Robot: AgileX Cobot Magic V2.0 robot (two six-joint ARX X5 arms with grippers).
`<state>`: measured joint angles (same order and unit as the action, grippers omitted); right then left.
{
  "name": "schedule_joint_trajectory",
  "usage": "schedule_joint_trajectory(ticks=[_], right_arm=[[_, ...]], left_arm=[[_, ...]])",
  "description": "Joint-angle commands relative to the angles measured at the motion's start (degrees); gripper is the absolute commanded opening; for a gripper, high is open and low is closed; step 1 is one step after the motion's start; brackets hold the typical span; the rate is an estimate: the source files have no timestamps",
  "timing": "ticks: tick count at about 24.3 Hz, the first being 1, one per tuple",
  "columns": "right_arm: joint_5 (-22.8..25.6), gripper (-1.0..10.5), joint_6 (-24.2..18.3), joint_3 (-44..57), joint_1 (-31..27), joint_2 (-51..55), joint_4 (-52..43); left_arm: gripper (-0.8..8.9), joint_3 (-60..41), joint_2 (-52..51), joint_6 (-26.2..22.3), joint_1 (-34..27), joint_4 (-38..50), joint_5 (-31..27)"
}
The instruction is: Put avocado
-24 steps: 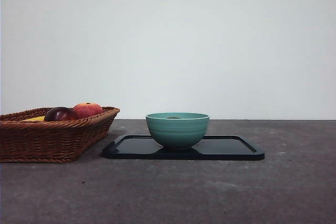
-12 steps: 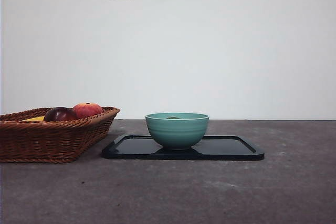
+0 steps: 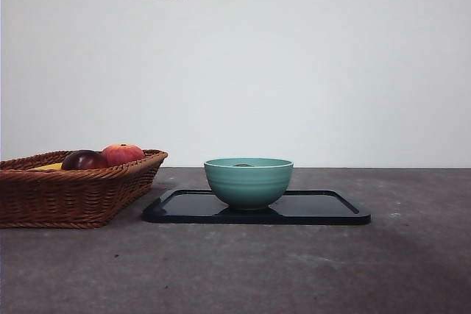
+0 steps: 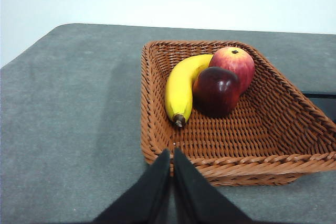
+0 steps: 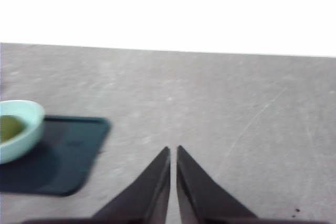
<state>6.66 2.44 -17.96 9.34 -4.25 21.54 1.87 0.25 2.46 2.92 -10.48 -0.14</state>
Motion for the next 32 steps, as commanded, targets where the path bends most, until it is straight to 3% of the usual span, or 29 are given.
schedule_joint_trajectory(ticks=[1, 12, 16, 32], right_arm=[[-1.4, 0.2, -2.3, 6.1, -3.6, 2.8, -5.2], [-3.1, 0.2, -3.4, 16.5, -7.0, 4.0, -9.6], [-5.9, 0.2, -4.5, 16.9, -7.2, 4.0, -10.4], [-7.1, 0.2, -4.8, 17.4, -7.7, 4.0, -12.0]], left_arm=[[0.09, -1.2, -0.1, -0.3, 0.1, -0.5, -0.4], [0.09, -1.2, -0.1, -0.3, 0.1, -0.5, -0.4], [0.09, -1.2, -0.1, -0.3, 0.1, -0.4, -0.4], [0.09, -1.2, -0.1, -0.3, 0.1, -0.5, -0.4]])
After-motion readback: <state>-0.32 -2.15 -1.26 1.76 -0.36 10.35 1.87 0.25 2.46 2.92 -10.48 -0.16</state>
